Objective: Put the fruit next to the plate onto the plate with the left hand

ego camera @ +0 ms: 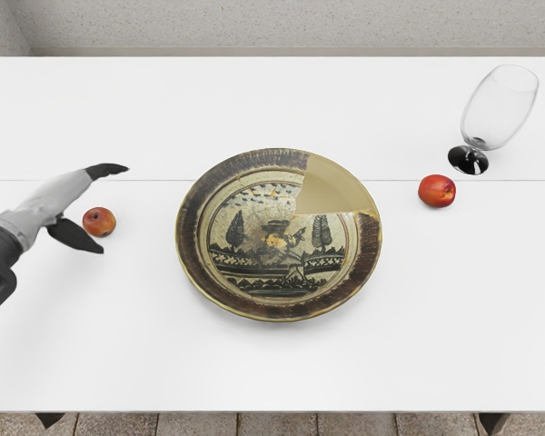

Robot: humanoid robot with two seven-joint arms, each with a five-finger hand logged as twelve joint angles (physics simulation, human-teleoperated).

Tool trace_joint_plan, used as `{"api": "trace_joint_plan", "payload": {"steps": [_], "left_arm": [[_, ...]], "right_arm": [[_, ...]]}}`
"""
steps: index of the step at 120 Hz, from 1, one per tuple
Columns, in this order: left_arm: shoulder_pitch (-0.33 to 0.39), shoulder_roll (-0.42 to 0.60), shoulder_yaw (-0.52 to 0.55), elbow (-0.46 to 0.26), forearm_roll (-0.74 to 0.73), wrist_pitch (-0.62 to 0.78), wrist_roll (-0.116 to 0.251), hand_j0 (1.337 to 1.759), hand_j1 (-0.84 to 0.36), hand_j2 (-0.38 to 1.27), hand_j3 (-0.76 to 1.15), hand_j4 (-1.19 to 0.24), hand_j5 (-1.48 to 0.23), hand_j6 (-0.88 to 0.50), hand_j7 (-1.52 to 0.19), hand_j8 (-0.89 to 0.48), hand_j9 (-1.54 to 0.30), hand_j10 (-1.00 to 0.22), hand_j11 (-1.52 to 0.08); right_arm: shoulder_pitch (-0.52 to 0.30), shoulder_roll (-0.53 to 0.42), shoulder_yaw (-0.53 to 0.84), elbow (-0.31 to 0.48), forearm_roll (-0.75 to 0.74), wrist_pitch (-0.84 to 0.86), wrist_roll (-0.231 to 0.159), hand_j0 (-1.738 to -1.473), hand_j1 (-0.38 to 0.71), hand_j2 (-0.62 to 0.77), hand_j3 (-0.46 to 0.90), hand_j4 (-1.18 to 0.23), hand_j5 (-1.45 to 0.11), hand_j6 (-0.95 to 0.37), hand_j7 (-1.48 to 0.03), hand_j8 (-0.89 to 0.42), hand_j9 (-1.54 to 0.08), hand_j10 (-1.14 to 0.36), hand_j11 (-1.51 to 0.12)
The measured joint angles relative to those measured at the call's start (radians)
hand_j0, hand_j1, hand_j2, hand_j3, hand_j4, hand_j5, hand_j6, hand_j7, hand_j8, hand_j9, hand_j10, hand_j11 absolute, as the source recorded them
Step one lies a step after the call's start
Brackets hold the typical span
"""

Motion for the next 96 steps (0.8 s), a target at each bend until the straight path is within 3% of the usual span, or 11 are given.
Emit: {"api": "trace_joint_plan", "payload": {"steps": [35,96], "left_arm": [[0.0,-0.051,0.01,0.155,-0.02,0.0,-0.049,1.658,0.07,0.05,0.0,-0.25,-0.31,-0.25,-0.31,-0.25,-0.31,-0.24,-0.31],[-0.012,-0.069,0.04,0.195,-0.024,-0.005,-0.052,1.658,-0.05,0.07,0.0,-0.34,-0.44,-0.34,-0.44,-0.34,-0.44,-0.34,-0.43]], "right_arm": [[0.0,0.0,0.0,0.0,0.0,0.0,0.0,-1.658,-0.35,0.0,0.0,0.0,0.0,0.0,0.0,0.0,0.0,0.0,0.0],[0.0,0.0,-0.001,0.0,0.0,0.0,0.0,-1.658,-0.35,0.0,0.0,0.0,0.0,0.0,0.0,0.0,0.0,0.0,0.0]]}}
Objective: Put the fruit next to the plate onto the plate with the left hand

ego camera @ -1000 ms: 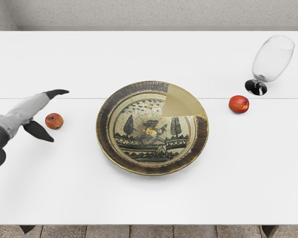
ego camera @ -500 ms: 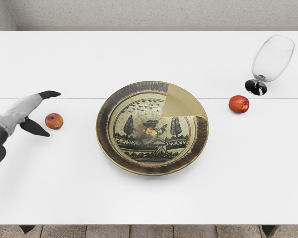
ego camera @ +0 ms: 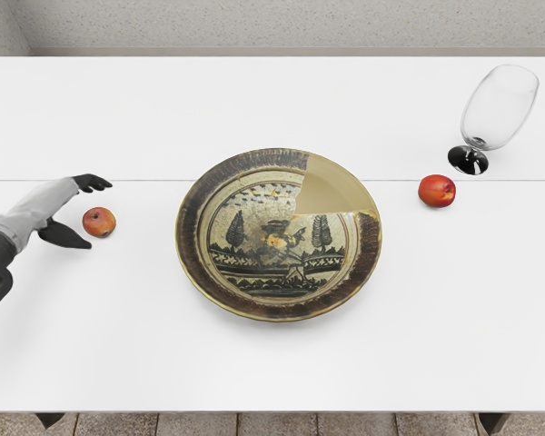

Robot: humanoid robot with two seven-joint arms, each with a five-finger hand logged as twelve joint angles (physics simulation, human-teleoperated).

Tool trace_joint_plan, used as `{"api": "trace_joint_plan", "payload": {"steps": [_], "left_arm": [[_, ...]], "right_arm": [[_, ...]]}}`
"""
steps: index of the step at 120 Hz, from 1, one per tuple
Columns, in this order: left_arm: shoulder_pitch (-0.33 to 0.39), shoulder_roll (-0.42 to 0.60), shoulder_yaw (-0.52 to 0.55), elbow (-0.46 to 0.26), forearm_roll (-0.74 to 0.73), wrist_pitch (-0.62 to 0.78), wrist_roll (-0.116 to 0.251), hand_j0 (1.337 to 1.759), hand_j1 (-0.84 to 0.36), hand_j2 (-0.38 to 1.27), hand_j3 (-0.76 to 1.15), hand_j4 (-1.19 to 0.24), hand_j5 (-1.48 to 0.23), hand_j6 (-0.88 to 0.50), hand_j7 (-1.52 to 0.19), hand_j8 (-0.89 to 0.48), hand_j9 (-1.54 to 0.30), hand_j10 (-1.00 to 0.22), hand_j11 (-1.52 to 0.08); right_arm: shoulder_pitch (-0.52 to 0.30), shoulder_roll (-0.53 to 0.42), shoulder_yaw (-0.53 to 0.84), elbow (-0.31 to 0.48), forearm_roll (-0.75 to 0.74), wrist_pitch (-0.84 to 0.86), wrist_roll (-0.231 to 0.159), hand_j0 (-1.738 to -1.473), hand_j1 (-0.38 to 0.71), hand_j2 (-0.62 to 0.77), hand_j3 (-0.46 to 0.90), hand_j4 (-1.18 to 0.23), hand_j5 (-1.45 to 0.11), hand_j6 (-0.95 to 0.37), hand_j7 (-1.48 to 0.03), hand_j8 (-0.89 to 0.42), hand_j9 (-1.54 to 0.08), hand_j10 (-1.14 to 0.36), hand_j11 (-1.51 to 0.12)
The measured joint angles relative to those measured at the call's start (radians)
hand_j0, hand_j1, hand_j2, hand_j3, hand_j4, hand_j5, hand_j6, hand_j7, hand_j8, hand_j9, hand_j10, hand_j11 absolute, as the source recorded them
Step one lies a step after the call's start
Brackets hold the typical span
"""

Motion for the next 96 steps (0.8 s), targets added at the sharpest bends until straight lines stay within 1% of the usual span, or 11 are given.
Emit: {"api": "trace_joint_plan", "payload": {"steps": [38,46,96], "left_arm": [[-0.004,-0.002,0.0,0.003,-0.004,-0.007,0.0,1.658,-0.07,0.08,0.0,-0.36,-0.46,-0.36,-0.46,-0.36,-0.46,-0.36,-0.46],[-0.015,-0.002,-0.001,0.006,-0.02,-0.021,0.001,1.658,-0.08,0.08,0.0,-0.37,-0.47,-0.37,-0.47,-0.37,-0.47,-0.36,-0.47],[-0.018,-0.014,0.0,0.007,-0.037,-0.058,0.001,1.658,-0.14,0.09,0.0,-0.41,-0.53,-0.41,-0.53,-0.41,-0.53,-0.41,-0.53]], "right_arm": [[0.0,0.0,0.0,-0.001,0.0,0.0,0.0,-1.658,-0.35,0.0,0.0,0.0,0.0,0.0,0.0,0.0,0.0,0.0,0.0],[0.0,0.0,0.0,0.0,0.0,0.0,0.0,-1.658,-0.35,0.0,0.0,0.0,0.0,0.0,0.0,0.0,0.0,0.0,0.0],[0.0,0.0,-0.002,0.0,0.0,0.0,0.0,-1.658,-0.35,0.0,0.0,0.0,0.0,0.0,0.0,0.0,0.0,0.0,0.0]]}}
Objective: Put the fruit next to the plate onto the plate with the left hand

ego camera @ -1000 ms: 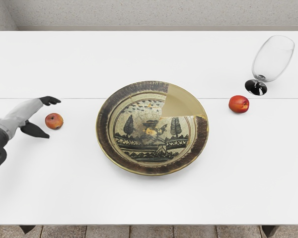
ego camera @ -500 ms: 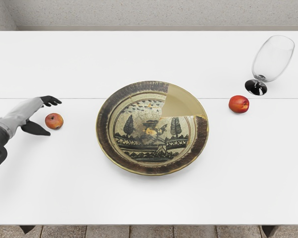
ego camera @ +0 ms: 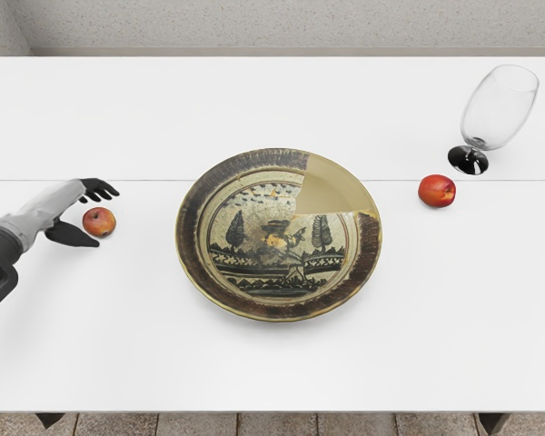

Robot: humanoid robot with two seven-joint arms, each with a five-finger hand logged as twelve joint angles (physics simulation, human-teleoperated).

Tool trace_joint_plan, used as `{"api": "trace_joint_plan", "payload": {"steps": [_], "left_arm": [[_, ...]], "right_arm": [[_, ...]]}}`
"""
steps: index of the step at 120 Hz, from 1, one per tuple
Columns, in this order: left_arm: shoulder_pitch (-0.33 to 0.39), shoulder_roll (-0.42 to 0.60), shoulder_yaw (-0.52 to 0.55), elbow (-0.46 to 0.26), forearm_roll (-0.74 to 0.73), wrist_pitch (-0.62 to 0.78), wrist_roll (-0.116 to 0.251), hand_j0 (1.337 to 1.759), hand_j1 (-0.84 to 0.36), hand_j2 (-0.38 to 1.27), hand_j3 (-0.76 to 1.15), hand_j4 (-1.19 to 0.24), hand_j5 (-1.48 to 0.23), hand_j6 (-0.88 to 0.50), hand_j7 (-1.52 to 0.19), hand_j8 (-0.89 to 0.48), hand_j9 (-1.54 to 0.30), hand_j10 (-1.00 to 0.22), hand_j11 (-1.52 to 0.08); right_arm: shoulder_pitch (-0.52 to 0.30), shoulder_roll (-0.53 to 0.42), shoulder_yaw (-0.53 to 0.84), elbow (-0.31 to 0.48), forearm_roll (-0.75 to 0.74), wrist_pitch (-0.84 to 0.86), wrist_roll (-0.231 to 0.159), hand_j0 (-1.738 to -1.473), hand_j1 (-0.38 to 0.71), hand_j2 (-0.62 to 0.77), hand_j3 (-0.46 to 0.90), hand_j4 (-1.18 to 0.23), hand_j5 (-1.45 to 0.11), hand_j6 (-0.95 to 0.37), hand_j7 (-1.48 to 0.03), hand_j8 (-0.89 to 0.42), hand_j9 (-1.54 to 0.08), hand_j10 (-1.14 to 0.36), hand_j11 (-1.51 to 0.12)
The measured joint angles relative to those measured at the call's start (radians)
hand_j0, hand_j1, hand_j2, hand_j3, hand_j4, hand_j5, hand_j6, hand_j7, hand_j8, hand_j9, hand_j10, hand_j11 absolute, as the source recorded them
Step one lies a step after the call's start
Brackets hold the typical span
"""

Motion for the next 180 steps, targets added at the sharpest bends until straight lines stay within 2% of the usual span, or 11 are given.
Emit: {"api": "trace_joint_plan", "payload": {"steps": [41,64,70,79,141,154,180], "left_arm": [[-0.009,-0.021,0.0,0.035,-0.002,-0.028,0.0,1.658,-0.16,0.09,0.0,-0.43,-0.56,-0.43,-0.56,-0.43,-0.56,-0.43,-0.55],[-0.011,-0.021,0.0,0.043,-0.003,-0.038,0.0,1.63,-0.18,0.09,0.05,-0.44,-0.57,-0.44,-0.57,-0.44,-0.57,-0.44,-0.57],[-0.013,-0.021,0.0,0.043,-0.004,-0.039,0.0,1.632,-0.17,0.12,0.0,-0.45,-0.58,-0.45,-0.58,-0.45,-0.58,-0.44,-0.58],[-0.016,-0.021,0.0,0.043,-0.004,-0.043,0.0,1.637,-0.18,0.11,0.05,-0.45,-0.58,-0.45,-0.58,-0.45,-0.58,-0.45,-0.58],[-0.037,-0.021,0.0,0.04,-0.006,-0.098,0.0,1.656,-0.25,0.12,0.0,-0.51,-0.66,-0.51,-0.66,-0.51,-0.66,-0.51,-0.66],[-0.037,-0.02,-0.001,0.039,-0.005,-0.117,0.0,1.657,-0.28,0.12,0.0,-0.54,-0.68,-0.55,-0.68,-0.47,-0.7,-0.54,-0.7],[-0.038,-0.02,-0.003,0.039,-0.001,-0.135,0.001,1.656,-0.31,0.15,0.0,-0.64,-0.68,-0.52,-0.71,-0.42,-0.77,-0.59,-0.76]], "right_arm": [[0.001,0.0,-0.002,0.0,0.0,0.0,0.0,-1.658,-0.35,0.0,0.0,0.0,0.0,0.0,0.0,0.0,0.0,0.0,0.0],[0.006,0.0,-0.002,0.0,0.0,0.0,0.0,-1.658,-0.35,0.0,0.0,0.0,0.0,0.0,0.0,0.0,0.0,0.0,0.0],[0.007,0.0,-0.002,0.0,0.0,0.0,0.0,-1.658,-0.35,0.0,0.0,0.0,0.0,0.0,0.0,0.0,0.0,0.0,0.0],[0.008,0.0,-0.002,0.0,0.0,0.0,0.0,-1.658,-0.35,0.0,0.0,0.0,0.0,0.0,0.0,0.0,0.0,0.0,0.0],[0.015,0.0,-0.002,0.0,-0.001,0.0,0.0,-1.658,-0.35,0.0,0.0,0.0,0.0,0.0,0.0,0.0,0.0,0.0,0.0],[0.016,0.0,-0.002,0.0,-0.001,0.0,0.0,-1.658,-0.35,0.0,0.0,0.0,0.0,0.0,0.0,0.0,0.0,0.0,0.0],[0.017,0.0,-0.002,0.0,0.0,0.0,0.0,-1.658,-0.35,0.0,0.0,0.0,0.0,0.0,0.0,0.0,0.0,0.0,0.0]]}}
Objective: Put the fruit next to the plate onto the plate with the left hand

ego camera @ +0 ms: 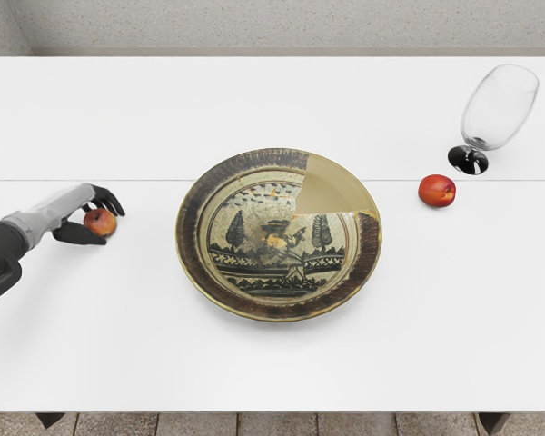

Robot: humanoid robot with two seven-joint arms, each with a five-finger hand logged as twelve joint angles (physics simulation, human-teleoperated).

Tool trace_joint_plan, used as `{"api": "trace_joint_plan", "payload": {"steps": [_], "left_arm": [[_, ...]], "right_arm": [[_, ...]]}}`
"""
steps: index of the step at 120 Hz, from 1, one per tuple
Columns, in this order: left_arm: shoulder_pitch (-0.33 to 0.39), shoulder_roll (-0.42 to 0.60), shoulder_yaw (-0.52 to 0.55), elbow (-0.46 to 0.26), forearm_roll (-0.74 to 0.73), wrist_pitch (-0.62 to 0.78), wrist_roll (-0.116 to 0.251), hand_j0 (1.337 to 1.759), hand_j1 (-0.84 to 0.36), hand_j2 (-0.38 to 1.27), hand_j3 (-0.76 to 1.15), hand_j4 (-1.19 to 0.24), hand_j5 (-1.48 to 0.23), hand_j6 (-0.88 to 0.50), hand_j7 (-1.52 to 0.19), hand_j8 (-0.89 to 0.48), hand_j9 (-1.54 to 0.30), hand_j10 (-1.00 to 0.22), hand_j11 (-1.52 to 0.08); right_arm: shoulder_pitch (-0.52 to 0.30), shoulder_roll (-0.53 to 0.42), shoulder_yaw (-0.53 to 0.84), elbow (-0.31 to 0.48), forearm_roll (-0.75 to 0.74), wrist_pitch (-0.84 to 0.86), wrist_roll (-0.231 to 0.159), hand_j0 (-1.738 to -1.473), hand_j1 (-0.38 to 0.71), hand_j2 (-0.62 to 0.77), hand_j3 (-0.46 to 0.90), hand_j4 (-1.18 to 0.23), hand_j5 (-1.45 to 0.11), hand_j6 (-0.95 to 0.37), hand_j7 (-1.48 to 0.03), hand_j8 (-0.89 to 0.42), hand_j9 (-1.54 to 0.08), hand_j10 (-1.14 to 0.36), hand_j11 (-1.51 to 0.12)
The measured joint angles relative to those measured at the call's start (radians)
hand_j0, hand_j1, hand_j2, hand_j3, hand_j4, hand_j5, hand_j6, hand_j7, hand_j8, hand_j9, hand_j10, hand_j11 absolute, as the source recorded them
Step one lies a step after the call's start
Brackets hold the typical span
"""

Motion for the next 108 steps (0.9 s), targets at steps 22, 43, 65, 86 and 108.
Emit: {"api": "trace_joint_plan", "payload": {"steps": [22,43,65,86,108], "left_arm": [[-0.002,0.002,0.0,0.0,-0.001,-0.018,0.0,1.659,-0.32,0.13,0.02,-0.7,-0.72,-0.49,-0.76,-0.38,-0.82,-0.58,-0.82],[-0.002,0.007,0.0,-0.003,-0.009,-0.027,0.0,1.65,-0.31,0.13,-0.14,-0.73,-0.78,-0.48,-0.81,-0.37,-0.85,-0.56,-0.88],[-0.011,0.011,0.0,-0.006,-0.015,-0.051,-0.001,1.659,-0.31,0.22,-0.22,-0.76,-0.83,-0.49,-0.87,-0.38,-0.91,-0.57,-0.95],[-0.012,0.035,0.0,-0.033,-0.019,-0.067,0.0,1.653,-0.29,0.39,-0.28,-0.77,-0.91,-0.54,-0.93,-0.45,-0.96,-0.65,-0.99],[-0.022,0.098,0.001,-0.105,-0.03,-0.073,0.001,1.653,-0.27,0.34,-0.11,-0.77,-1.01,-0.51,-1.02,-0.42,-1.03,-0.63,-1.03]], "right_arm": [[0.002,0.0,0.0,0.0,0.0,0.0,0.0,-1.658,-0.35,0.0,0.0,0.0,0.0,0.0,0.0,0.0,0.0,0.0,0.0],[0.003,0.0,0.0,0.0,0.0,0.0,0.0,-1.658,-0.35,0.0,0.0,0.0,0.0,0.0,0.0,0.0,0.0,0.0,0.0],[0.003,0.0,-0.001,0.0,-0.001,0.0,0.0,-1.658,-0.35,0.0,0.0,0.0,0.0,0.0,0.0,0.0,0.0,0.0,0.0],[0.004,0.0,-0.001,0.001,-0.001,0.0,0.0,-1.658,-0.35,0.0,0.0,0.0,0.0,0.0,0.0,0.0,0.0,0.0,0.0],[0.005,0.0,-0.001,0.001,-0.001,0.0,0.0,-1.658,-0.35,0.0,0.0,0.0,0.0,0.0,0.0,0.0,0.0,0.0,0.0]]}}
